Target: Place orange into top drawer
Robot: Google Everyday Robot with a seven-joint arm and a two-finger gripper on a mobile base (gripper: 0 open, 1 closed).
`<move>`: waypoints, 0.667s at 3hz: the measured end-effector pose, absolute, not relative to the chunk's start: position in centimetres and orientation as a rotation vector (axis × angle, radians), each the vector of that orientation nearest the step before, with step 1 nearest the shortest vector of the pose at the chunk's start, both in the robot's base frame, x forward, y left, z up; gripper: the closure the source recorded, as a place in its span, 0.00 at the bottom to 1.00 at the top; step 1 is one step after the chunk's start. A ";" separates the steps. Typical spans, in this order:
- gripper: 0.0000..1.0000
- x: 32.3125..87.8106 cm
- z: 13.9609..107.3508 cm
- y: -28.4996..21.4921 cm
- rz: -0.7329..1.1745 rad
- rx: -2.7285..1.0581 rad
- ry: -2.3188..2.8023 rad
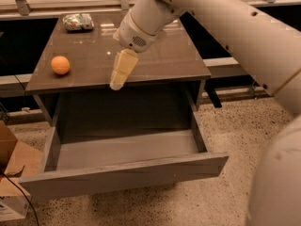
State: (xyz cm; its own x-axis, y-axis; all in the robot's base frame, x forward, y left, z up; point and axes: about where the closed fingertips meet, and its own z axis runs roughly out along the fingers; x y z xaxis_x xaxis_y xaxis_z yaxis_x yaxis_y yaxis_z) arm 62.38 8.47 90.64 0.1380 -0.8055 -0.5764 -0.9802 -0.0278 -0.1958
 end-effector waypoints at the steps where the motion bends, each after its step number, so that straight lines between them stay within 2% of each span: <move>1: 0.00 67.5 87.7 14.5 0.480 -1.862 1.684; 2: 0.00 67.7 87.0 15.4 0.480 -1.862 1.697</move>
Offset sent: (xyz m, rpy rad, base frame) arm 0.0826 0.0873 -0.0378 0.0896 0.0090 -0.0007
